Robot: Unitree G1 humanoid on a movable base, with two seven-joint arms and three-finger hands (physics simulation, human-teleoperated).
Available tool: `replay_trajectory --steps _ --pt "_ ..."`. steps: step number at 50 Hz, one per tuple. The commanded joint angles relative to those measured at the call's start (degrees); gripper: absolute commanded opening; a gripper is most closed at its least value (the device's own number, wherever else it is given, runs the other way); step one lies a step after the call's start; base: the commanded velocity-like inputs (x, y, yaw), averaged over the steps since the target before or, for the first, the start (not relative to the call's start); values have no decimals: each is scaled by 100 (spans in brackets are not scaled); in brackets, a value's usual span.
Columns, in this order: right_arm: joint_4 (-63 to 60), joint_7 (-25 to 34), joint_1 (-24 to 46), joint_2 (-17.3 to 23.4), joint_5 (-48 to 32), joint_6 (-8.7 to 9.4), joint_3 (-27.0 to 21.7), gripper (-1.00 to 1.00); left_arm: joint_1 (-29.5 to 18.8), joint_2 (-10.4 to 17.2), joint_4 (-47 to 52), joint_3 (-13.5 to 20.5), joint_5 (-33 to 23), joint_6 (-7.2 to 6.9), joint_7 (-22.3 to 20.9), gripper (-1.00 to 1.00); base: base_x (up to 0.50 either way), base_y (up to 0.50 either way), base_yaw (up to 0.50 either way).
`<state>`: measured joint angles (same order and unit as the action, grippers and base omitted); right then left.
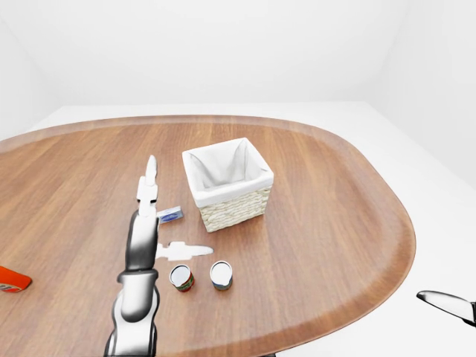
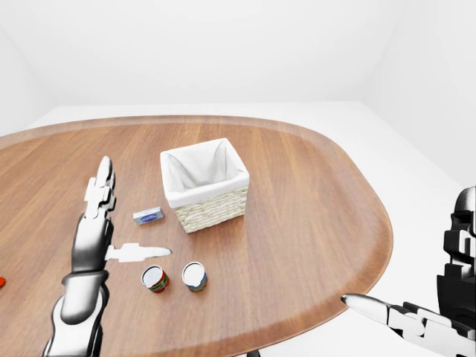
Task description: Pick up the tomato sauce, and put it in the basket.
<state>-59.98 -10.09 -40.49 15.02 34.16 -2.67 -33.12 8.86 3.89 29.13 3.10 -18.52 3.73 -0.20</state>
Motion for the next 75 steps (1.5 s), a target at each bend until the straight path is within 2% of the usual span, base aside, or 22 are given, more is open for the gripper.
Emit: replay_trajectory --steps 1,2,3,8,16,27,37,41,50,53,64,73,75 --pt "0 58 39 -74 -42 45 3 100 68 -72 -1360 -374 -1895 127 -46 100 0 0 0" --pt "0 87 53 -106 -56 56 4 100 84 -83 -1367 -380 -1914 127 -7 100 0 0 0" --pt "0 85 63 -106 -70 67 13 100 122 -111 -1369 -421 -1808 127 -194 100 0 0 0" --pt "0 83 25 -102 -47 32 0 100 179 -55 -1576 -501 -2048 127 -203 100 0 0 0" --pt "0 157 140 -213 -143 164 -13 100 307 -16 -1770 -614 -2359 127 -361 100 0 0 0" --pt "0 114 117 -162 -121 142 -10 100 704 45 -1318 -721 -2675 127 -862 100 0 0 0" --pt "0 75 73 -107 -69 98 -30 100 847 85 -1294 -724 -2878 127 -1049 100 0 0 0" --pt "0 3 59 -22 -41 85 -22 100 769 63 -1425 -670 -3005 127 -1018 100 0 0 0" --pt "0 69 96 -108 -88 114 -8 100 704 80 -1615 -634 -3176 127 -910 100 0 0 0" --pt "0 72 69 -110 -86 92 -1 100 554 138 -1909 -560 -3453 127 -663 100 0 0 0" --pt "0 199 123 -252 -133 138 -20 100 284 184 -2434 -423 -3696 127 -328 100 0 0 0" --pt "0 125 116 -186 -147 127 27 100 10 265 -2916 -304 -4105 127 119 100 0 0 0" --pt "0 136 113 -196 -149 123 26 100 -5 276 -2958 -301 -4053 127 89 100 0 0 0"
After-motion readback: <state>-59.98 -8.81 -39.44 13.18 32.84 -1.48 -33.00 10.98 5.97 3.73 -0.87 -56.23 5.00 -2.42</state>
